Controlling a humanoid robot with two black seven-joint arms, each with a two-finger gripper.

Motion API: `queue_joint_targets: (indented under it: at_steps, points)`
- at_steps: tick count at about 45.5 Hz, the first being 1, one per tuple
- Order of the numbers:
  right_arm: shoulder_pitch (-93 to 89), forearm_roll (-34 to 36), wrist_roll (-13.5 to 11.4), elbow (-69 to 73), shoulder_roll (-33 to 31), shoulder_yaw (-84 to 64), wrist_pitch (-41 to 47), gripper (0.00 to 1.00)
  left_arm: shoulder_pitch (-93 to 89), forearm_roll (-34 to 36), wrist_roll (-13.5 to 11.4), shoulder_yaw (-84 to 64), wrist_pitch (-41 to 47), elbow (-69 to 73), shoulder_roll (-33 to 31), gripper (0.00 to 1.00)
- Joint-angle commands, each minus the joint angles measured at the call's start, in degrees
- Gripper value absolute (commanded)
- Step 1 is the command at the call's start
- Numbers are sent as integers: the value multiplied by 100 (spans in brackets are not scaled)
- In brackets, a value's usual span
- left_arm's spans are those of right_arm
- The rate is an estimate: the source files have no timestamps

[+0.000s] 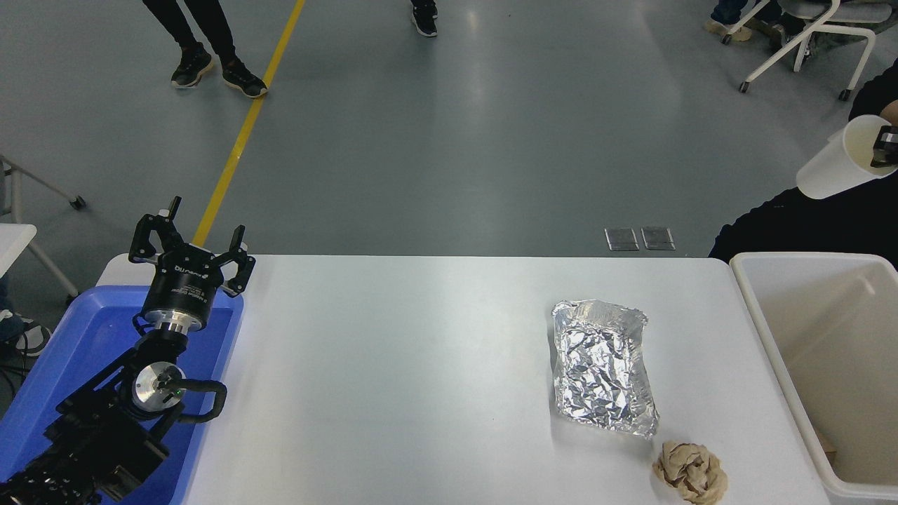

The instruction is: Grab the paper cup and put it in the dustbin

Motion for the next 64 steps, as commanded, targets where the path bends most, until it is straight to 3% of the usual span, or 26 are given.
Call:
queue_joint_targets:
  at_steps: [1,19,36,64]
  points:
    - [-1523,269,-757,-691,-43,956,-803,0,0,1,1,-2,-5,1,0,98]
    - [-3070,550,-1346,-770,115,2775,-2139,0,0,1,1,-2,-5,1,0,98]
    - [-3861,770,-1417,-788,502,3365,-2728,0,0,1,1,-2,4,1,0,98]
    - [-4503,796,-1470,-805,1064,3752,-2975,0,-9,1,1,-2,4,1,0,98]
